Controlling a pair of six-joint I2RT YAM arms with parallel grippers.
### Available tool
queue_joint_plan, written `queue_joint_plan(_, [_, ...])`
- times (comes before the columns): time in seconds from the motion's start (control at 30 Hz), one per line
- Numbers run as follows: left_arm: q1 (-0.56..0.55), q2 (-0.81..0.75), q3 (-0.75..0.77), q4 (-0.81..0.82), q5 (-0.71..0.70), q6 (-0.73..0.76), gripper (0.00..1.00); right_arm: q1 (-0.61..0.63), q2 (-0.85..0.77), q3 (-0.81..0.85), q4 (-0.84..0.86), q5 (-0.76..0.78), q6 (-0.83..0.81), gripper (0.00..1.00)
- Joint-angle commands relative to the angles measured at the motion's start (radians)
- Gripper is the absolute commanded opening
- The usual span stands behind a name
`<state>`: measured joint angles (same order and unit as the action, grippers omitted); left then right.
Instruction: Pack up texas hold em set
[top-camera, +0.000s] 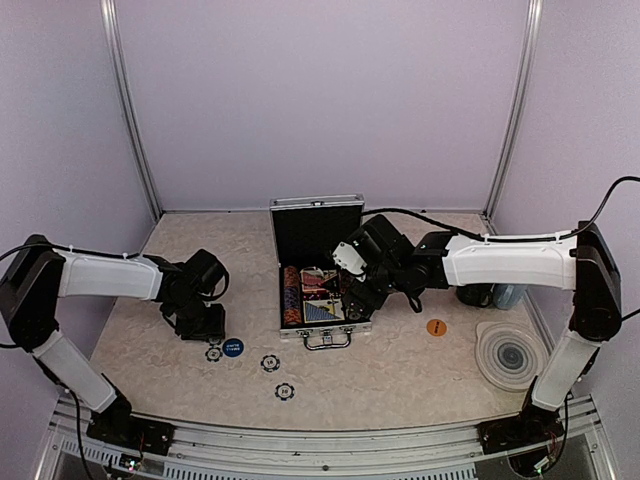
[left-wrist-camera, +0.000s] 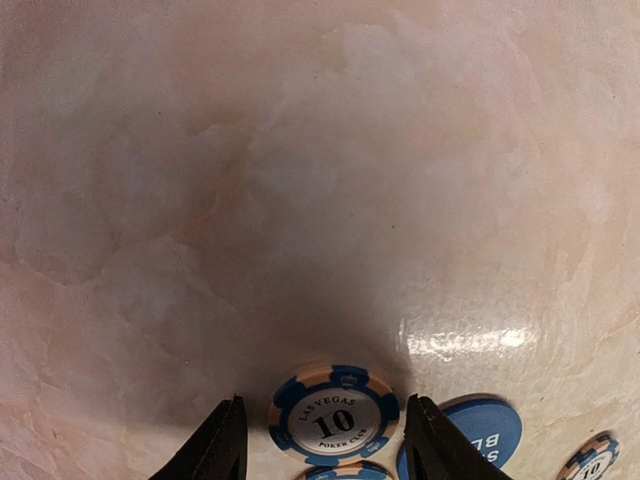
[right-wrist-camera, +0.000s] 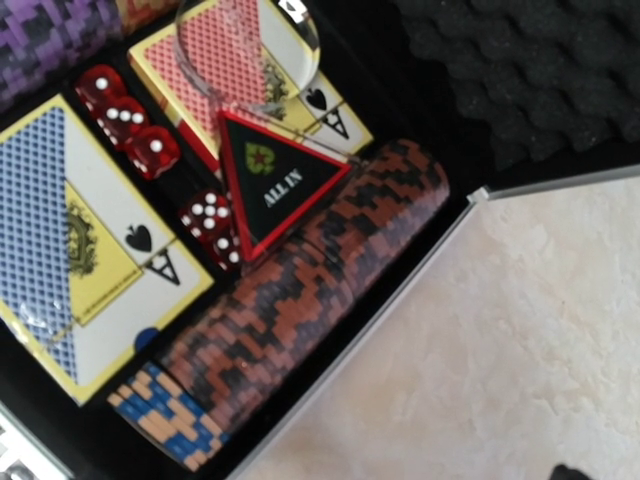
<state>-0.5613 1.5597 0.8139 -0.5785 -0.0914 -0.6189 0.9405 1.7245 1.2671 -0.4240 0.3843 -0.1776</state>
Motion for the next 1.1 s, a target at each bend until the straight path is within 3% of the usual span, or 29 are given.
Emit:
queue_joint_plan(0.0, [0.008,0.028,-0.007,0.031,0.026,0.025,0.53,0.011,0.013,0.018,0.005,-0.004,0.010,0.99])
queue_joint_plan(0.73, [-0.046,0.107,-0.044,0.004,-0.012,-0.032,0.46,0.011,0.014,0.030,-0.001,0.000,-0.002,0.99])
queue_joint_plan(0.93, [-0.044,0.108,-0.042,0.014,-0.012,-0.036,0.32,0.011,0.008,0.029,-0.004,0.001,-0.003,0.99])
queue_joint_plan(1.07, [-0.042,0.104,-0.035,0.010,-0.017,-0.033,0.29,0.011,0.003,0.033,-0.007,0.001,-0.003,0.99])
